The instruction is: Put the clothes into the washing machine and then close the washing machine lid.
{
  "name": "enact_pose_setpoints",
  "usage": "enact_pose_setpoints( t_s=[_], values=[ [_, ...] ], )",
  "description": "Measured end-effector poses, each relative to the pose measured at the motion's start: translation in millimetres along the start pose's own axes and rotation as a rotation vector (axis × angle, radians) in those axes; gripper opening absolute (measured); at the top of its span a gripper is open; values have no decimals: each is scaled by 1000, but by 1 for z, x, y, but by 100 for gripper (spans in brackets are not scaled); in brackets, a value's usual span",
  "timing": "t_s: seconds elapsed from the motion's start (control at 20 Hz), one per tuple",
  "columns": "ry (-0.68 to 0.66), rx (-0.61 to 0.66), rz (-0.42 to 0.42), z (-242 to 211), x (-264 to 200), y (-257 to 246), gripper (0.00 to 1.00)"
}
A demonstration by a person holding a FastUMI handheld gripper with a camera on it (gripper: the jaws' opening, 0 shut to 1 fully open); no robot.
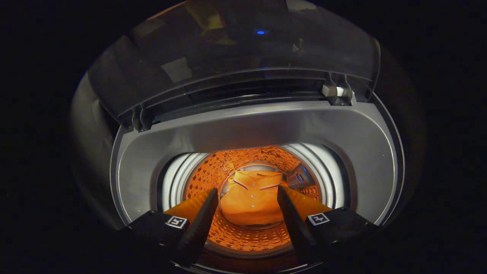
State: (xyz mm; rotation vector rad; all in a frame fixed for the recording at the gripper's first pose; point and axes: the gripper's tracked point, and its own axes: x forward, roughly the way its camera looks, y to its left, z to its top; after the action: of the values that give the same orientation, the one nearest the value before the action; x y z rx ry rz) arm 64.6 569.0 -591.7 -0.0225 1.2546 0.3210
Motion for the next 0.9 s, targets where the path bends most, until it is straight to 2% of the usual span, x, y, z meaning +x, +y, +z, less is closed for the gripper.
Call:
enact_pose_setpoints(
  t_s=[0.45,0.65,0.9],
  values=[
    [-11,-13,9,0,-14,2,99],
    [-95,-38,25,14,-48,11,99],
    [-301,-106,57,54,-115,25,99]
  ],
)
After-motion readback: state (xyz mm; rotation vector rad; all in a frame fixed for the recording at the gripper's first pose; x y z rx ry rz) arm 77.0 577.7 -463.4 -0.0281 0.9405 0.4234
